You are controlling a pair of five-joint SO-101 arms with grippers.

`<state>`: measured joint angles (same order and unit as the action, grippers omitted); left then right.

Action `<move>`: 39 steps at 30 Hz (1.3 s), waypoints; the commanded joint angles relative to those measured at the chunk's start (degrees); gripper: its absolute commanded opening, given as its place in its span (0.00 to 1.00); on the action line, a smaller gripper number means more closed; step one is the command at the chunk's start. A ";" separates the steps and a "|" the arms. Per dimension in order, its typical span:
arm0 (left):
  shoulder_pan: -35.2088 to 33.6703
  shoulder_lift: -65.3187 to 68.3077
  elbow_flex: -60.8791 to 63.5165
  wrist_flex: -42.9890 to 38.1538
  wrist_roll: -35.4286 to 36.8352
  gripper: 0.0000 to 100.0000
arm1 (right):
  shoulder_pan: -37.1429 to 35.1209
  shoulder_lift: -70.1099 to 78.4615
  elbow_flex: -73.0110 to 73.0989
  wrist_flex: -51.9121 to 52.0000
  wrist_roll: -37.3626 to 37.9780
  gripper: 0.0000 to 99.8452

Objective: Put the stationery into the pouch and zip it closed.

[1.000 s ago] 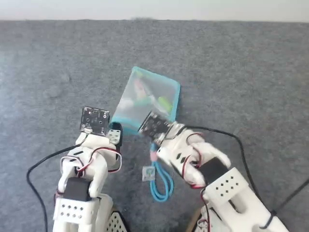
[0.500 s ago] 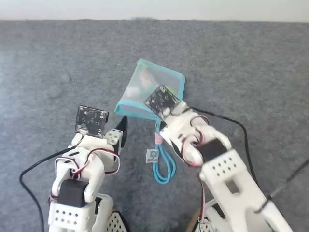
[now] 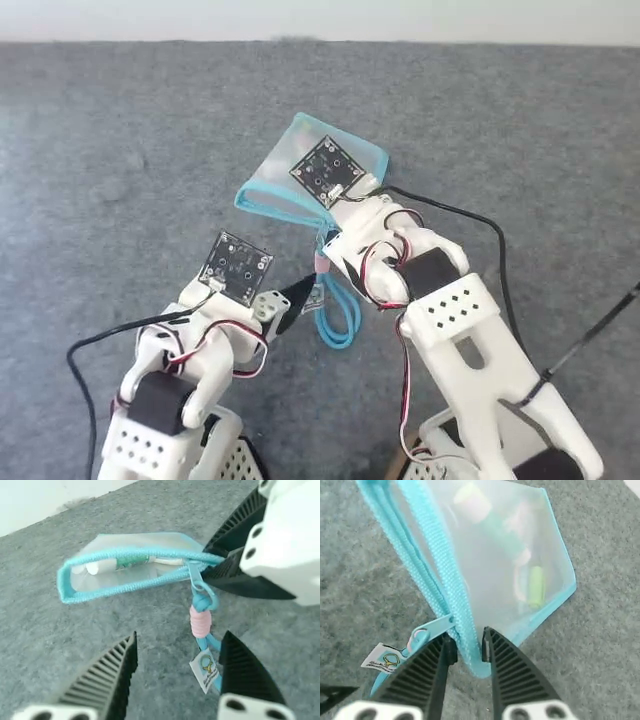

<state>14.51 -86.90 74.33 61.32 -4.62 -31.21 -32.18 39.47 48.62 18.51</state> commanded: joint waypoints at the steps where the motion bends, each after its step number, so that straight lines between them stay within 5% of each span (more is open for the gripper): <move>1: 0.70 -0.35 2.33 -3.43 -0.62 0.26 | -0.57 -0.48 -3.87 0.66 -1.14 0.01; 9: 0.70 -0.18 7.34 -10.11 -0.62 0.26 | -2.86 -1.89 -4.75 4.26 -1.05 0.01; 39: 6.15 -0.53 10.33 -12.92 2.02 0.24 | -7.52 -11.74 -2.20 12.18 -0.70 0.01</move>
<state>20.48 -86.81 85.32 50.07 -4.09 -38.07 -40.70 39.38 60.75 18.51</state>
